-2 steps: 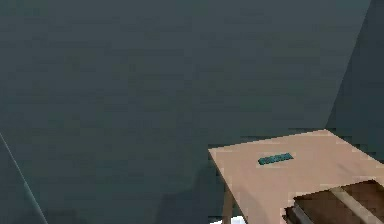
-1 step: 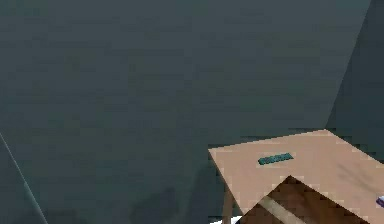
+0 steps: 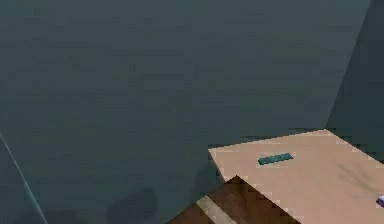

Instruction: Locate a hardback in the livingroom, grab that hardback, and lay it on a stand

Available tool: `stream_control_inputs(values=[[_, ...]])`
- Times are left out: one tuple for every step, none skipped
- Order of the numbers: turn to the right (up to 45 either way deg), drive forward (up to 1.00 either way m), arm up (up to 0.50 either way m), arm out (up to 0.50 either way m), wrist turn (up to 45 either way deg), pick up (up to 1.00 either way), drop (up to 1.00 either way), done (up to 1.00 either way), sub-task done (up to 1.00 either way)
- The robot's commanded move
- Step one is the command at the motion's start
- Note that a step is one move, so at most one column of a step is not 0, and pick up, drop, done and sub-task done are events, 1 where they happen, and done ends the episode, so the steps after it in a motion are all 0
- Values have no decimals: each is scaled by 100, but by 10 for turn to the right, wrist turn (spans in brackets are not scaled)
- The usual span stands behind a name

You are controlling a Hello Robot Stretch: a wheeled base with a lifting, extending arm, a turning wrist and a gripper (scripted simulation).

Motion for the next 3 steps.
stream_control_inputs(values=[[450,0,0,0,0,0,0,0,0],[450,0,0,0,0,0,0,0,0],[450,0,0,0,0,0,0,0,0]])
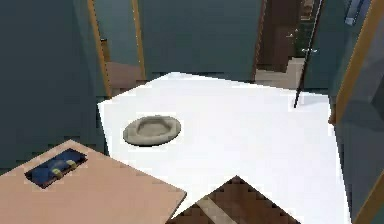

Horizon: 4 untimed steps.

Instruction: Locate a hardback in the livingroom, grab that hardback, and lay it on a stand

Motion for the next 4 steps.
stream_control_inputs(values=[[390,0,0,0,0,0,0,0,0],[0,75,0,0,0,0,0,0,0],[-420,0,0,0,0,0,0,0,0],[0,100,0,0,0,0,0,0,0]])
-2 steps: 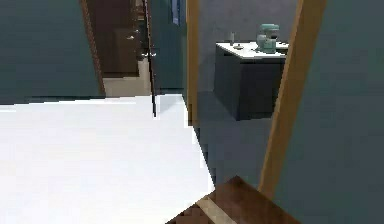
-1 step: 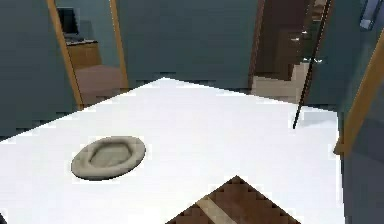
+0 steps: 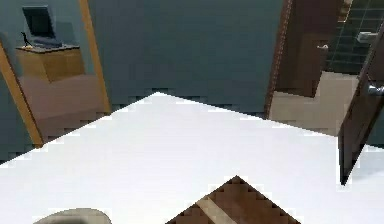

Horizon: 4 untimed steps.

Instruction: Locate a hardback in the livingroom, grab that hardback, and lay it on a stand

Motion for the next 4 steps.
stream_control_inputs(values=[[-30,0,0,0,0,0,0,0,0],[0,80,0,0,0,0,0,0,0],[-120,0,0,0,0,0,0,0,0],[0,30,0,0,0,0,0,0,0]])
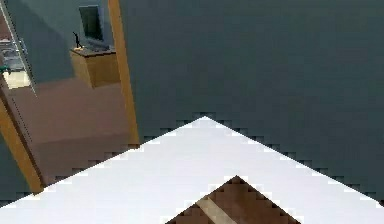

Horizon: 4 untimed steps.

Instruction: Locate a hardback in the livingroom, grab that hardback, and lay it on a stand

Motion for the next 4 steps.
stream_control_inputs(values=[[-270,0,0,0,0,0,0,0,0],[0,100,0,0,0,0,0,0,0],[-30,0,0,0,0,0,0,0,0],[0,95,0,0,0,0,0,0,0]])
